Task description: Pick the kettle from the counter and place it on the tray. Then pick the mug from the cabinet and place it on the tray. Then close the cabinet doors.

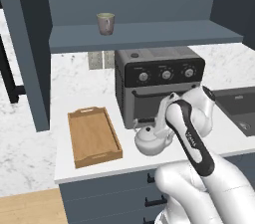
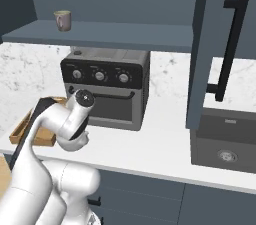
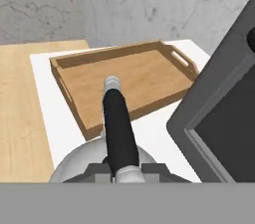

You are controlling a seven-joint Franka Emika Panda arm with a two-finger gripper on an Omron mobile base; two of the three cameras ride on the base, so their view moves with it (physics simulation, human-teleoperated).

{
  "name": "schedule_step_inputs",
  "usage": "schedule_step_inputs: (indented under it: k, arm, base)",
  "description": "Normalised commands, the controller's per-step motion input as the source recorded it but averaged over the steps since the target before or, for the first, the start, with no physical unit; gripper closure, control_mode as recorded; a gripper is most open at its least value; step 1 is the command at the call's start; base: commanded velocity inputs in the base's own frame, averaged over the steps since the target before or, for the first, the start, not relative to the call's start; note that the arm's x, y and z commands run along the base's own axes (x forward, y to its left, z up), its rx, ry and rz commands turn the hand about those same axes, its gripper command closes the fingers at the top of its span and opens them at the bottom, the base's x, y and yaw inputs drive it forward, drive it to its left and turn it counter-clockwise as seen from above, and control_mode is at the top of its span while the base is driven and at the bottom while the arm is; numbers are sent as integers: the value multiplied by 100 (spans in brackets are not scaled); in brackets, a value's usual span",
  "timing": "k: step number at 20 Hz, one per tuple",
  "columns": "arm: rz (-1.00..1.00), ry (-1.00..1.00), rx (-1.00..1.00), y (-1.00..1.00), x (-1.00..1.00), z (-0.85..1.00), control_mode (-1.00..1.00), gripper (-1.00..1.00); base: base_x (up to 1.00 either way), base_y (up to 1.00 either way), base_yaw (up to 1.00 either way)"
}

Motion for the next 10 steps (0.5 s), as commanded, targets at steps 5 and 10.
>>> schedule_step_inputs:
  k: [5, 10]
  arm:
    - [-4, 6, 4, 99, 29, 13, -100, 100]
    - [-8, 6, 6, 95, 46, 16, -100, 100]
  base:
    - [0, 0, 0]
    - [0, 0, 0]
